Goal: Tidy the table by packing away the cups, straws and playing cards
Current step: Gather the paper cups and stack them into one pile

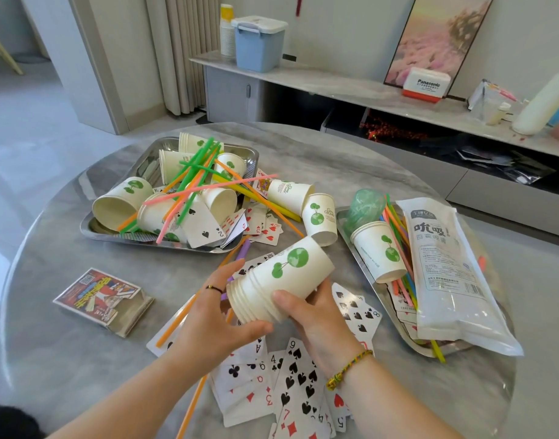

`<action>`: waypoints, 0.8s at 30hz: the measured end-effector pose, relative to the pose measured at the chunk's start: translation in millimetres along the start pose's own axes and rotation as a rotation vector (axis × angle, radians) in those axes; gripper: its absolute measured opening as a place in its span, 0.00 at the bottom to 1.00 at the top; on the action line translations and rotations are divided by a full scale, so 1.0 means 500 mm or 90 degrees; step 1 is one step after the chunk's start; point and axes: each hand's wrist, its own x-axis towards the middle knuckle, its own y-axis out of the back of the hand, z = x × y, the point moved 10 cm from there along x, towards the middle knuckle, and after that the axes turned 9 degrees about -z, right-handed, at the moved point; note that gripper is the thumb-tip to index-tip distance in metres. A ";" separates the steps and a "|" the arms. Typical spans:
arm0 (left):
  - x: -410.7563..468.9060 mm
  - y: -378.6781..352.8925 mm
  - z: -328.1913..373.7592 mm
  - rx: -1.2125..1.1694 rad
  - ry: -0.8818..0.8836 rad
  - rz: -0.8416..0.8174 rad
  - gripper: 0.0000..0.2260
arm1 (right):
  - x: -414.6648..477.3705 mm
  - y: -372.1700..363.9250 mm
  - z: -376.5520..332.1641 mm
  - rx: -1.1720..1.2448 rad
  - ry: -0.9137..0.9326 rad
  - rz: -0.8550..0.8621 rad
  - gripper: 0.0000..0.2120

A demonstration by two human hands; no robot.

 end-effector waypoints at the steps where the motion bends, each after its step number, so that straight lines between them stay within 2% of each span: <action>1: 0.000 -0.004 -0.002 0.007 0.002 -0.014 0.35 | 0.000 -0.008 0.009 -0.003 -0.014 -0.013 0.33; 4: 0.002 -0.010 -0.007 0.061 0.018 -0.043 0.33 | 0.000 -0.021 0.018 -0.056 -0.068 -0.053 0.23; 6: 0.007 -0.002 -0.008 0.062 0.024 -0.033 0.29 | 0.001 -0.011 -0.002 -0.169 -0.100 -0.077 0.16; 8: 0.010 0.006 -0.009 0.051 0.029 -0.022 0.27 | 0.007 0.027 -0.051 -0.268 -0.083 -0.040 0.12; 10: 0.011 0.011 -0.011 0.056 0.031 -0.018 0.27 | 0.001 0.108 -0.128 -0.381 0.000 0.117 0.13; 12: 0.010 0.014 -0.015 0.063 0.036 -0.018 0.27 | -0.034 0.191 -0.212 -0.584 0.085 0.334 0.16; 14: 0.009 0.012 -0.022 0.068 0.046 -0.025 0.28 | -0.050 0.253 -0.237 -0.736 0.056 0.459 0.23; 16: 0.009 0.011 -0.028 0.066 0.049 -0.028 0.28 | -0.044 0.291 -0.221 -0.780 -0.023 0.478 0.30; 19: 0.008 0.015 -0.033 0.074 0.047 -0.019 0.28 | -0.025 0.303 -0.192 -0.825 -0.067 0.466 0.36; 21: 0.010 0.017 -0.036 0.069 0.048 -0.019 0.28 | -0.017 0.300 -0.178 -0.878 -0.069 0.463 0.37; 24: 0.014 0.019 -0.039 0.061 0.050 -0.023 0.27 | -0.018 0.309 -0.170 -0.879 -0.067 0.478 0.36</action>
